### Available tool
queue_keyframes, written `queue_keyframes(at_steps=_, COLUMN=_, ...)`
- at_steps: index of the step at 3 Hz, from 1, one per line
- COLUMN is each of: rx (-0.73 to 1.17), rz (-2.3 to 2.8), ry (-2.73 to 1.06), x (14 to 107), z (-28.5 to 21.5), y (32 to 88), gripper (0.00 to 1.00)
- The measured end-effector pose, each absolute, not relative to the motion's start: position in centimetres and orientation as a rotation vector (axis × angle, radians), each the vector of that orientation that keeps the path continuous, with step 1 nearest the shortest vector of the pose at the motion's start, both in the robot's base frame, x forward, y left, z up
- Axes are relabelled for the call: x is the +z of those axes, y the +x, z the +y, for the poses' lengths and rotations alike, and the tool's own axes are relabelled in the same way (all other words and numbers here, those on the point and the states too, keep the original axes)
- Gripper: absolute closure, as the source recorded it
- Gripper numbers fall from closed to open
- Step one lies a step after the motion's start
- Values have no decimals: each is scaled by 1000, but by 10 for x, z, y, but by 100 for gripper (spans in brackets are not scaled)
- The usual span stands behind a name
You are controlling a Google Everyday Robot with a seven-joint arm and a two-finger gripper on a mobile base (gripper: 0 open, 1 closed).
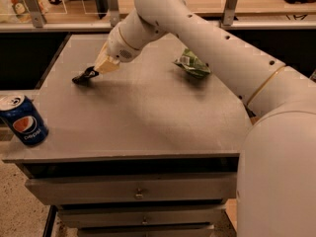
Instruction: Move rxbar chocolate near pepsi can
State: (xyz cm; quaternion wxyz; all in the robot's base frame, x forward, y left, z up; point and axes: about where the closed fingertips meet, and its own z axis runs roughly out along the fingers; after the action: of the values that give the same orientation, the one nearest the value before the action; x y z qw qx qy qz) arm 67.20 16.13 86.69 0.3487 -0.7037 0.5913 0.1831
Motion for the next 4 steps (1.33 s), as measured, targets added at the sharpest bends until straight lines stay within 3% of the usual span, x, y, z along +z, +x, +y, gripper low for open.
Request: queue_keyframes(at_steps=4, rx=553, rz=1347, ry=-2091, x=863, z=164, y=582, gripper=100)
